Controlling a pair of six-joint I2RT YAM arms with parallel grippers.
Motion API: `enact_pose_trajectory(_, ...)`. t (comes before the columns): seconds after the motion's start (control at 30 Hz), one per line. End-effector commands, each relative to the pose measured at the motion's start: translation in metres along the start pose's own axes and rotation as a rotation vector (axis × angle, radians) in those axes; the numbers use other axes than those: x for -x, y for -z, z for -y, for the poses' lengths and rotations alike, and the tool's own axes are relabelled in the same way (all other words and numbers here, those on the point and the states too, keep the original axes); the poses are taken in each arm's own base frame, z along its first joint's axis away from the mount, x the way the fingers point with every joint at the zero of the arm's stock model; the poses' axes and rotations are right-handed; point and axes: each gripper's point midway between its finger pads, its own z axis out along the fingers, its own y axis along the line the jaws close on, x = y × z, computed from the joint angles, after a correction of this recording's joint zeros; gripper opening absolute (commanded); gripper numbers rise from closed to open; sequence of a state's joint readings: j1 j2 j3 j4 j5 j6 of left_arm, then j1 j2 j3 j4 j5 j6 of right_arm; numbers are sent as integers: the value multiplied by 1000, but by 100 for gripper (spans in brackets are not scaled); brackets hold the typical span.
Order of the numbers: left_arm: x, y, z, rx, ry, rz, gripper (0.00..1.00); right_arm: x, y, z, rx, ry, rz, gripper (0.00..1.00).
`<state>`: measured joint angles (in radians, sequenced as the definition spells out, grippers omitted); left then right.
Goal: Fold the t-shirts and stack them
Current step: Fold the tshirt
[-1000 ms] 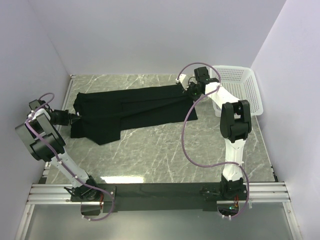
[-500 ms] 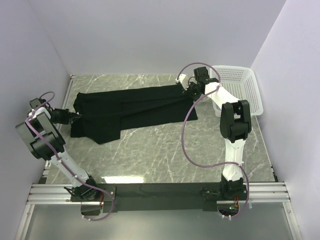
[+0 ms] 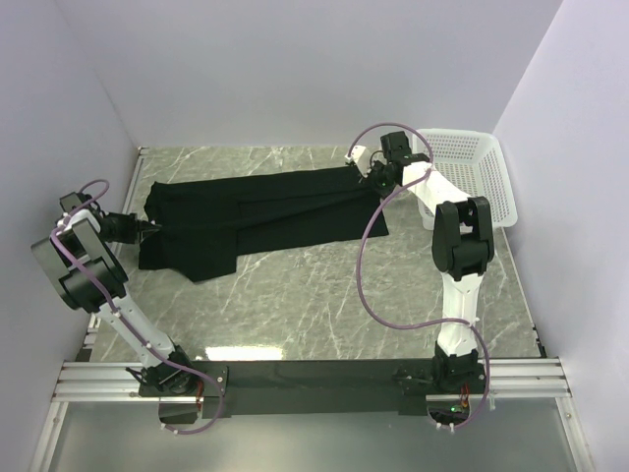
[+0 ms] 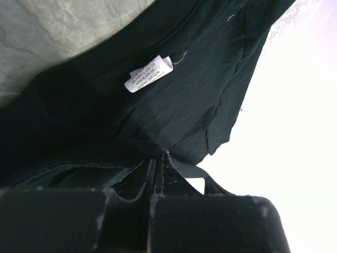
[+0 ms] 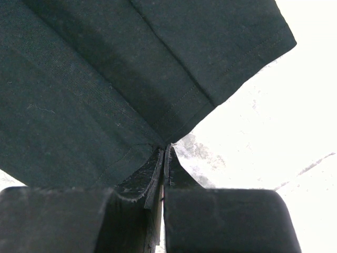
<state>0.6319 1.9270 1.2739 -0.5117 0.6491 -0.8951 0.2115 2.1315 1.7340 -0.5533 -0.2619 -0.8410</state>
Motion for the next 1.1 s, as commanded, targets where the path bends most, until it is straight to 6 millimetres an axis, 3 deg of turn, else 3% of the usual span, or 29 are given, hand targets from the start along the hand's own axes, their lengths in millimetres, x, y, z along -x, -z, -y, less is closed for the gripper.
enact_pose_trajectory(0.0,18,4,19,-46,-58,59,1,11,5,16,-57,3,20,1)
enact_pose_trajectory(0.37,12,6,21,-57,-69,37,1,17,18,11,-48,9,49,0)
enact_pose_trajectory(0.47,5,17,24,-66,-102,41,1,24,42,3,-32,34,86,0)
enact_pose_trajectory(0.63,-16,50,24,-114,-140,63,1,14,71,-24,25,56,120,0)
enact_pose_trajectory(0.7,-26,56,11,-109,-126,62,1,17,89,-31,21,63,151,0)
enact_pose_trajectory(0.9,-57,98,-2,-165,-135,133,1,-3,122,-76,93,40,179,0)
enact_pose_trajectory(1.07,-84,116,-22,-168,-102,176,1,-14,149,-103,95,40,211,0)
